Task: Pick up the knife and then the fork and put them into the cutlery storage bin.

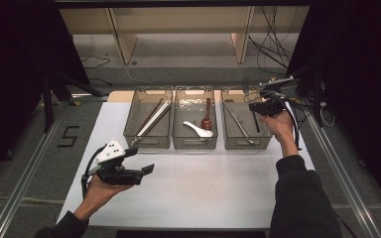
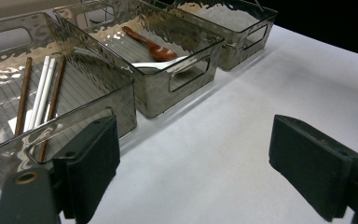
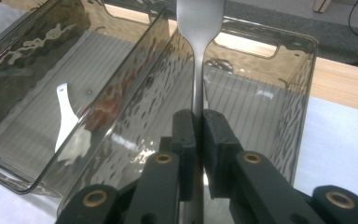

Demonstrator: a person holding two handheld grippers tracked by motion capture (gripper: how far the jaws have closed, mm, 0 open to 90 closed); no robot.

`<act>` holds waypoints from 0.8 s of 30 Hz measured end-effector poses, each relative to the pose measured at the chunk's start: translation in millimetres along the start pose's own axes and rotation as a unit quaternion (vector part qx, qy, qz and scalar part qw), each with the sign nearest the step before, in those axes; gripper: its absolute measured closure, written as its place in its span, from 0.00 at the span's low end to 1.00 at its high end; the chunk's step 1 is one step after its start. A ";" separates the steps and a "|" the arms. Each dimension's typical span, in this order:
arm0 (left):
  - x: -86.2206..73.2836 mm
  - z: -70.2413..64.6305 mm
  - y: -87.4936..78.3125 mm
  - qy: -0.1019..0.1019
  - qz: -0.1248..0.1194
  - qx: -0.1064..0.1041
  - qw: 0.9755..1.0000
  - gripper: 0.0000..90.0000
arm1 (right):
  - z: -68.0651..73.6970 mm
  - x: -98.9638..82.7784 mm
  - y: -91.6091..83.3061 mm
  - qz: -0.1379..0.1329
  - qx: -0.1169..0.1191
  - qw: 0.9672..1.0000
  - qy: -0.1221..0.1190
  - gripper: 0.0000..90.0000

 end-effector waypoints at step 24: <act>-0.1 0.2 0.3 0.002 0.001 0.000 1.000 0.17 | 3.3 -14.0 16.4 0.026 -0.008 1.000 -0.002 0.94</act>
Point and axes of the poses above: each handheld gripper's, and its own axes: y roughly forward along the jaws, x roughly out of its top, z roughly to its left, the point moved 1 cm from there along y, roughly forward along the jaws, and after that the axes turned 1 degree about y, right-handed, at the moved point
